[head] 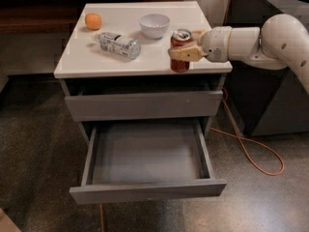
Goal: Place coke can into middle drawer
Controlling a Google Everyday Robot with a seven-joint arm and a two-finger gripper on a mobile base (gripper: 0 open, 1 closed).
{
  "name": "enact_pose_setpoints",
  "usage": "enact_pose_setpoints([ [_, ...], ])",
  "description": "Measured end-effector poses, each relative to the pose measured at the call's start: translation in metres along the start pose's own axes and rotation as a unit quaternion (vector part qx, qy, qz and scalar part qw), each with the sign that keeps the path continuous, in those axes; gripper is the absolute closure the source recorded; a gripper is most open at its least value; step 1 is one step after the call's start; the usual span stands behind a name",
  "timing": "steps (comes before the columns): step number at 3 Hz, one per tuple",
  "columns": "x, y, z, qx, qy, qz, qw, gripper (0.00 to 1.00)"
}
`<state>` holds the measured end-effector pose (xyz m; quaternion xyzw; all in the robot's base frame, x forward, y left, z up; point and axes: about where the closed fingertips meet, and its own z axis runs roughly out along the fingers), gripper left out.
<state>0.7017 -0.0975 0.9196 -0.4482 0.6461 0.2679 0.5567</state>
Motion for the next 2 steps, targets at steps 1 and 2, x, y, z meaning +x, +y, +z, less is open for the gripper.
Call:
enact_pose_setpoints([
  [1, 0.004, 0.046, -0.002, -0.049, 0.003, -0.011, 0.9987, 1.00],
  [2, 0.039, 0.096, -0.004, -0.107, 0.009, -0.002, 0.9942, 1.00],
])
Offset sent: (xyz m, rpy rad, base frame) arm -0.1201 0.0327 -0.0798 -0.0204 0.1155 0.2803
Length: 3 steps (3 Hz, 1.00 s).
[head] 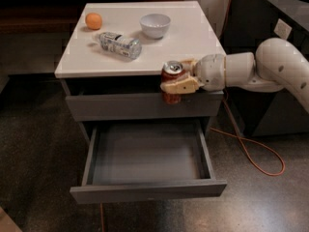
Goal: Place coke can into middle drawer
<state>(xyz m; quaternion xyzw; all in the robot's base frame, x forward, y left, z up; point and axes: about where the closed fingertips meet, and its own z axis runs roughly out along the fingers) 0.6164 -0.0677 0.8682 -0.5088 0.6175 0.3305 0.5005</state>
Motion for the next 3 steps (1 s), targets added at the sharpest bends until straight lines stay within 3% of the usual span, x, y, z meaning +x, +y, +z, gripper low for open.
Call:
enact_pose_setpoints([
  [1, 0.037, 0.026, 0.010, -0.017, 0.012, -0.012, 0.9997, 1.00],
  [3, 0.141, 0.032, 0.036, -0.008, 0.042, -0.027, 0.9987, 1.00],
])
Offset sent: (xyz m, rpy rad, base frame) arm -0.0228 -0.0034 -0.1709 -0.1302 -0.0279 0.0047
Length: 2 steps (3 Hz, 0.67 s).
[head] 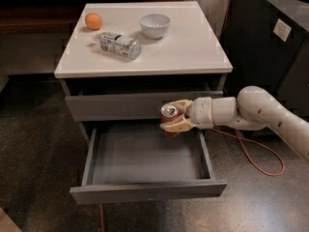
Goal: Place coke can into middle drawer
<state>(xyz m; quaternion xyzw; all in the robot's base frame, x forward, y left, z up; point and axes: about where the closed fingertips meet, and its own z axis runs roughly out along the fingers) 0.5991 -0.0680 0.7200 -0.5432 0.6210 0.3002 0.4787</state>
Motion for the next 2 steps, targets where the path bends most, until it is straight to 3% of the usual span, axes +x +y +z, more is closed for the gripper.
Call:
enact_pose_setpoints([
  [2, 0.086, 0.002, 0.026, 0.005, -0.007, 0.001, 1.0000, 1.00],
])
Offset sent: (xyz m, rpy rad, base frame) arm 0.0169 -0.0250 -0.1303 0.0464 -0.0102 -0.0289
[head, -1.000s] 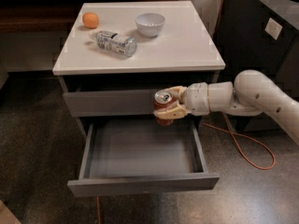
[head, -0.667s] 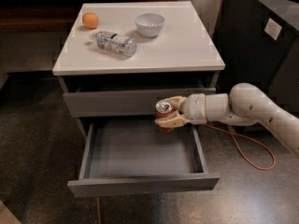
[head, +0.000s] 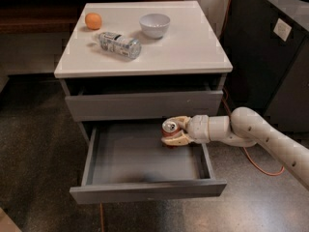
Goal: Place coke can into middle drawer
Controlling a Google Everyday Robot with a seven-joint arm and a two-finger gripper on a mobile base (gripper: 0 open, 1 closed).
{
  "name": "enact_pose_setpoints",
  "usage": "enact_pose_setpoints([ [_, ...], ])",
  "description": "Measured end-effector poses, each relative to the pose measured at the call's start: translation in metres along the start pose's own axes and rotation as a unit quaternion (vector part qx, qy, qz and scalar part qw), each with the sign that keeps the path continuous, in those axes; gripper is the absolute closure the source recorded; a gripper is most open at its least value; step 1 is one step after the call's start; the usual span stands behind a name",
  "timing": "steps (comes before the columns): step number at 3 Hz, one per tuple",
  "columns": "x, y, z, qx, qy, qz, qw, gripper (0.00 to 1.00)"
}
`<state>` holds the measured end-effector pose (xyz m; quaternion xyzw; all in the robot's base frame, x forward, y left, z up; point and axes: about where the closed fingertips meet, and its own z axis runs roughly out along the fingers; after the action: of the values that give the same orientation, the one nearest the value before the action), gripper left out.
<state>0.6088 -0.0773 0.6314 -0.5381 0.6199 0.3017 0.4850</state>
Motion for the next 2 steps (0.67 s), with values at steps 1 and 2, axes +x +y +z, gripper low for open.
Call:
enact_pose_setpoints([
  [1, 0.000, 0.000, 0.001, 0.000, 0.000, 0.000, 1.0000, 1.00],
  [2, 0.015, 0.000, 0.012, -0.012, -0.003, 0.017, 0.9998, 1.00],
])
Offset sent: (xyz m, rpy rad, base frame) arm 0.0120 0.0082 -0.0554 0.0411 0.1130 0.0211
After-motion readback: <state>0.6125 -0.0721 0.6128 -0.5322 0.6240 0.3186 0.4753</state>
